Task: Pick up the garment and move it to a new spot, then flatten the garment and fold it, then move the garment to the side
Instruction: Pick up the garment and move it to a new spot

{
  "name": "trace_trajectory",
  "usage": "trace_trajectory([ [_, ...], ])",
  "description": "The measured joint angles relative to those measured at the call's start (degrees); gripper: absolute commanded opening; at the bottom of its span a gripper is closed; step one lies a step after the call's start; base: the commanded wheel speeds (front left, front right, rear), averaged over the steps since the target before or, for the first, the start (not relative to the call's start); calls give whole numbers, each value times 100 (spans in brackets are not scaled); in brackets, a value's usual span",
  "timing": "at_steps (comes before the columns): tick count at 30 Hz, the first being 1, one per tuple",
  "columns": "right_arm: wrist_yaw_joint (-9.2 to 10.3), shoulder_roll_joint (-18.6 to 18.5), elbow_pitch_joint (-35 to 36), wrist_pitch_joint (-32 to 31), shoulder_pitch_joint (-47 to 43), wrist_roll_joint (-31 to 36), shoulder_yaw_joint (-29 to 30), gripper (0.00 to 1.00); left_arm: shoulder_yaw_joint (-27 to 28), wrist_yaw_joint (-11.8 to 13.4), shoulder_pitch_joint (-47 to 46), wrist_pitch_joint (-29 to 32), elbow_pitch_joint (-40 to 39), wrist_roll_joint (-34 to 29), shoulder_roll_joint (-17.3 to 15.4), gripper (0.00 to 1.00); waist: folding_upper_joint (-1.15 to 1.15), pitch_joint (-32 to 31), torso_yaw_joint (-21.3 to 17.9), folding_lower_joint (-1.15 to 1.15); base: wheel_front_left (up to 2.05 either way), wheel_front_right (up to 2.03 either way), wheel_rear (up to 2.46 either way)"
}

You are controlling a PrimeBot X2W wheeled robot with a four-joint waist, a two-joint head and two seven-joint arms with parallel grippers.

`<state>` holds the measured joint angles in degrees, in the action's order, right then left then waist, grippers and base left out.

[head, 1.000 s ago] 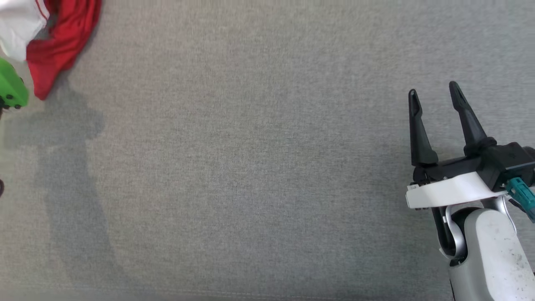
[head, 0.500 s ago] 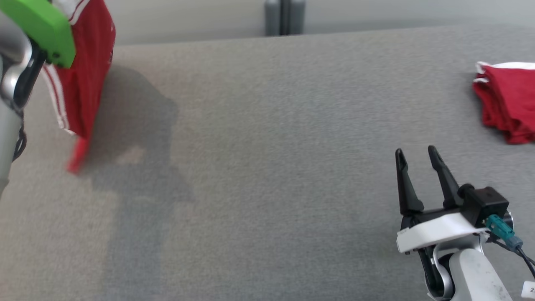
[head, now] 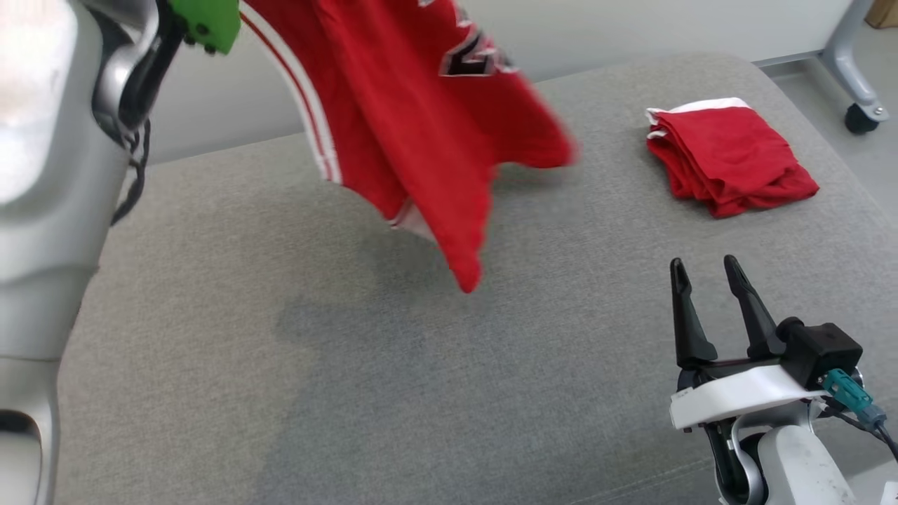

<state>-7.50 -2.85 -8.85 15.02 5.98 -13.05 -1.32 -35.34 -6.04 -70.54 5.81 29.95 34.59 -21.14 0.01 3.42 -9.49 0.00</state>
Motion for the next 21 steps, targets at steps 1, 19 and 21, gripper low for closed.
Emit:
trace_trajectory([
  [1, 0, -2, 8, 1, -1, 1, 22, 100, -3, 25, 143, -2, 16, 20, -12, 0, 0, 4, -34, 0, 0, 0, 0],
  [19, 0, -1, 79, 2, 386, 118, 67, 100, 474, 806, 3194, -1402, 1510, 789, -56, 26, 0, 789, 205, 0, 0, 0, 0],
  [21, 0, 1, 65, 2, 397, 157, 66, 100, 492, 773, 3323, -1580, 1633, 842, 87, 91, 0, 849, 276, 0, 0, 0, 0],
])
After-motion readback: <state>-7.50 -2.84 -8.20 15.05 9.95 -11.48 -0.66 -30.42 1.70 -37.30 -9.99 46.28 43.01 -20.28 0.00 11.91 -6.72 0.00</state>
